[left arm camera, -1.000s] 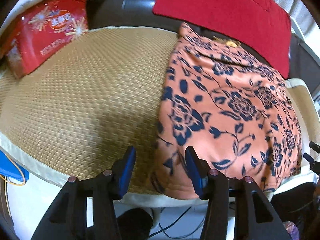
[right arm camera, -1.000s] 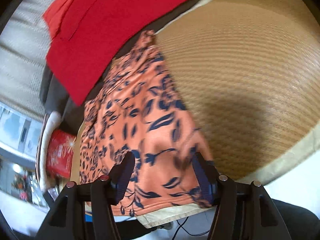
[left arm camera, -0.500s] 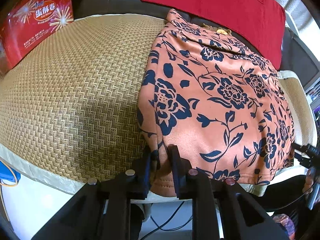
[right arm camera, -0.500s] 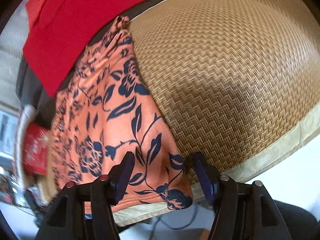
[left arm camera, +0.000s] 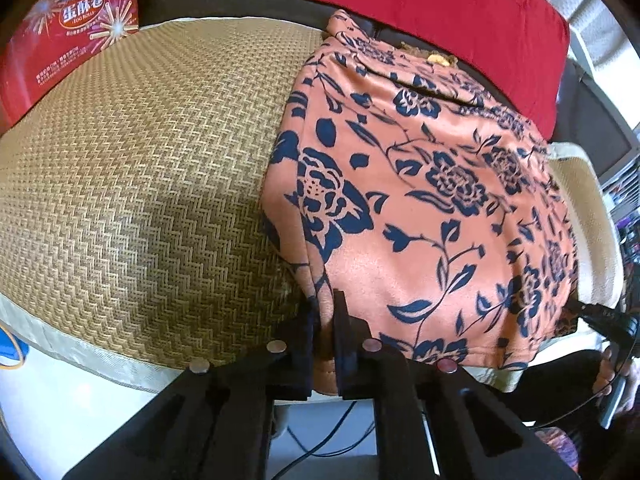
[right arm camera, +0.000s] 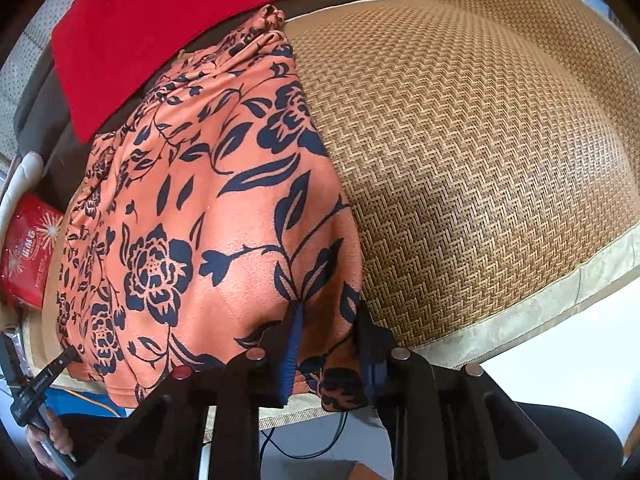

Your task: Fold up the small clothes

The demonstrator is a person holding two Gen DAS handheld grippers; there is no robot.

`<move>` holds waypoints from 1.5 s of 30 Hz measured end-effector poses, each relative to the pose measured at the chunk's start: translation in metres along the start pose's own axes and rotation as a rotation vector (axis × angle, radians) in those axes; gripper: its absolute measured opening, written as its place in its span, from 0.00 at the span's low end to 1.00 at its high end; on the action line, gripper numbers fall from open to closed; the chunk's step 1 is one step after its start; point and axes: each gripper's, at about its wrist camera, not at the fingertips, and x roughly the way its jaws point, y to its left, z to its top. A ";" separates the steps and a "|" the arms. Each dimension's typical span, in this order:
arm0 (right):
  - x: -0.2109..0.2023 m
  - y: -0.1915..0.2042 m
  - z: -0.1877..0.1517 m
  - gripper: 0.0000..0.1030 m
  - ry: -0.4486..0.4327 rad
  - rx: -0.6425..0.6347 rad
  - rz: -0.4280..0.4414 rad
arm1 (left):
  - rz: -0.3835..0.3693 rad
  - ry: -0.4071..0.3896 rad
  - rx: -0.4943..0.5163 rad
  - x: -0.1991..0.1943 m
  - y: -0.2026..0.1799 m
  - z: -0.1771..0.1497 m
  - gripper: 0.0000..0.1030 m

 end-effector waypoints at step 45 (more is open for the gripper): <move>-0.091 -0.039 0.004 0.68 -0.274 0.179 0.350 | 0.037 -0.088 -0.037 -0.035 0.017 0.037 0.76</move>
